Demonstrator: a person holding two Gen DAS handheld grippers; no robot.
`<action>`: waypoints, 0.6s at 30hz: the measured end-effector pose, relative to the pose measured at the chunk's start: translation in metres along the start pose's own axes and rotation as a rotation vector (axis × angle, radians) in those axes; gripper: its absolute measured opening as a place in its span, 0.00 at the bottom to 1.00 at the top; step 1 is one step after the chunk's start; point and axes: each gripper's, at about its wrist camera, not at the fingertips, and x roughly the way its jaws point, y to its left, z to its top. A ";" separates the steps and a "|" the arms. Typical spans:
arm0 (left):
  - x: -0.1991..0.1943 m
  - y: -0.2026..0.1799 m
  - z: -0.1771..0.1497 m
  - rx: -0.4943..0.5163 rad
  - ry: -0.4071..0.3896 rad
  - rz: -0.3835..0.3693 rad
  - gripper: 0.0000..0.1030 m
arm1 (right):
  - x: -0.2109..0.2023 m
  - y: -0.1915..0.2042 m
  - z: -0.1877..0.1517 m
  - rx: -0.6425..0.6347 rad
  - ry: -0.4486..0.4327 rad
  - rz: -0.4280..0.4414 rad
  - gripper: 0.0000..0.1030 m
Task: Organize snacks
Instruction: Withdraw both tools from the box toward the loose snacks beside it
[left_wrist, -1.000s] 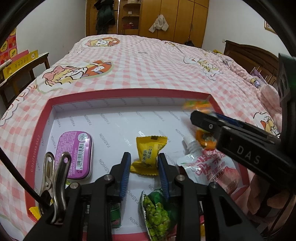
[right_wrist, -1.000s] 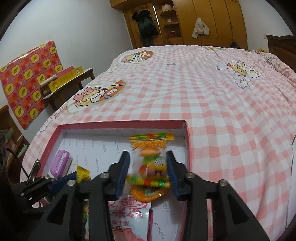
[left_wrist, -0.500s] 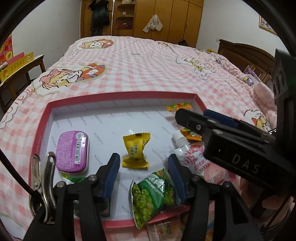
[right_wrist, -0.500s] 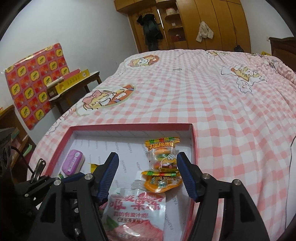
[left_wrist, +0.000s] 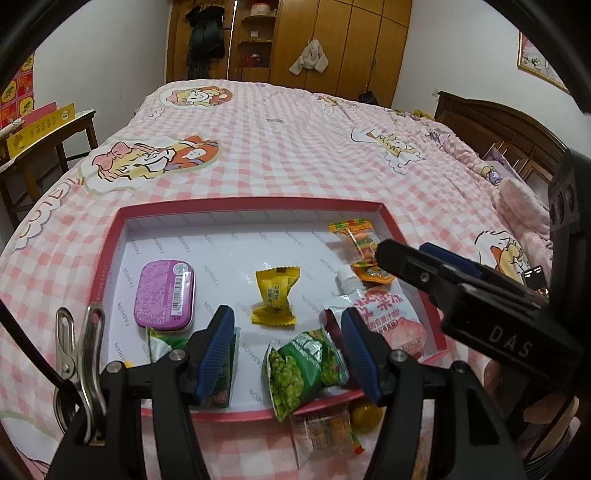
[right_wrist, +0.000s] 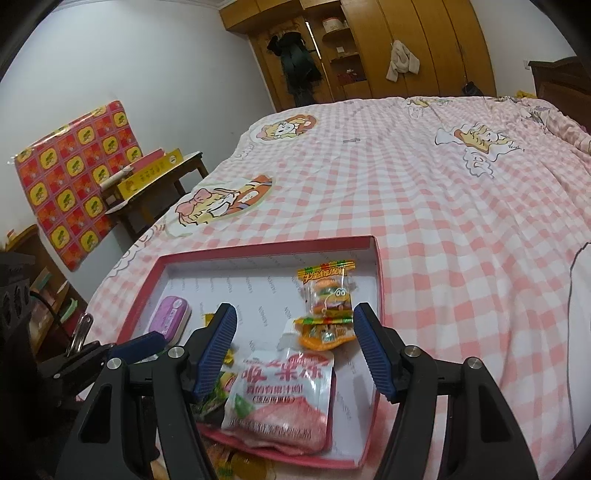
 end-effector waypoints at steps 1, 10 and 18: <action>-0.002 0.000 -0.001 0.000 -0.001 0.000 0.62 | -0.002 0.001 -0.001 0.000 0.000 0.000 0.65; -0.021 0.009 -0.009 -0.031 -0.013 0.008 0.62 | -0.022 0.012 -0.014 -0.011 0.007 0.009 0.65; -0.040 0.017 -0.019 -0.048 -0.022 0.024 0.62 | -0.038 0.023 -0.028 -0.003 0.020 0.024 0.66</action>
